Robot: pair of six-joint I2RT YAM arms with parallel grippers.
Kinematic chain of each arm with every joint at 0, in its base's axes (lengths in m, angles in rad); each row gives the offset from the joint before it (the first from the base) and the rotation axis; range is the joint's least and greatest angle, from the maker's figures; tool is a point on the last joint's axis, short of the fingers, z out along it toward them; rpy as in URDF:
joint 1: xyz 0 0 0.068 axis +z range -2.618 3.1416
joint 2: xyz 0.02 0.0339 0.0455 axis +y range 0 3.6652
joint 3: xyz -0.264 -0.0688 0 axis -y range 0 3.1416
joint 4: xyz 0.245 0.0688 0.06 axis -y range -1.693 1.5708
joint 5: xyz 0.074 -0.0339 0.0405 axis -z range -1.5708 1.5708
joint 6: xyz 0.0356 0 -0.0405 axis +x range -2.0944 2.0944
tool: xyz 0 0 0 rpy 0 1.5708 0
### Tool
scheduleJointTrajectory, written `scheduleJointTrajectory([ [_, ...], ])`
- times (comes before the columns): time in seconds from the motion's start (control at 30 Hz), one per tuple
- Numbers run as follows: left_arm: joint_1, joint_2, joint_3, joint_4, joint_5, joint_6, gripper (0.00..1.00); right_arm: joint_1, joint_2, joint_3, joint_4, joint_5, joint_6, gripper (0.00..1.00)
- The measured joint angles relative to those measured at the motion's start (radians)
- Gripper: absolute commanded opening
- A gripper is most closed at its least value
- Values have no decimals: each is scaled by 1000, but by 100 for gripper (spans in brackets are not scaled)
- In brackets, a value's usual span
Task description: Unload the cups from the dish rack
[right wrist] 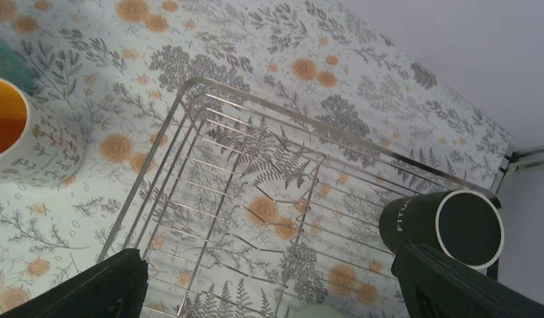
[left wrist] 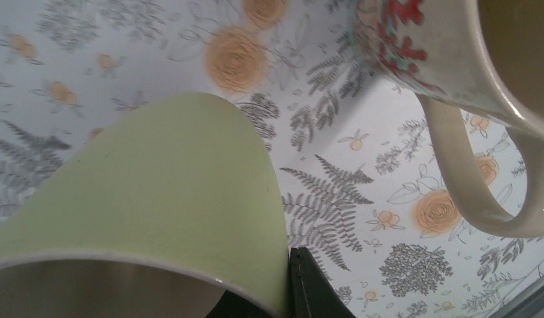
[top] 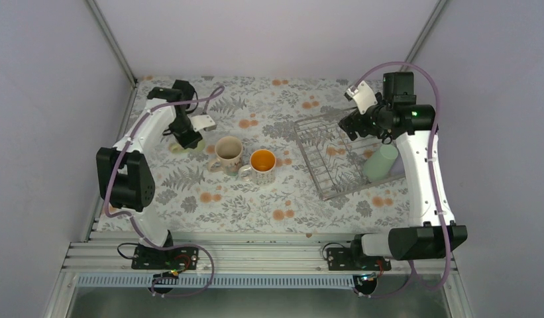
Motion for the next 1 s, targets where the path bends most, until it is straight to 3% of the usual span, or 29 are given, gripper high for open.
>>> scheduleJointTrajectory([
  [0.23, -69, 0, -140, -2, -31, -17, 2, 0, -2, -25, -2, 39, -3, 97],
  [0.8, -70, 16, -176, 37, -66, -46, 2, 0, -27, -61, 4, 85, -22, 98],
  [1.0, -71, 34, -156, 36, -48, -50, 17, 0, -32, -78, 10, 86, -23, 98],
])
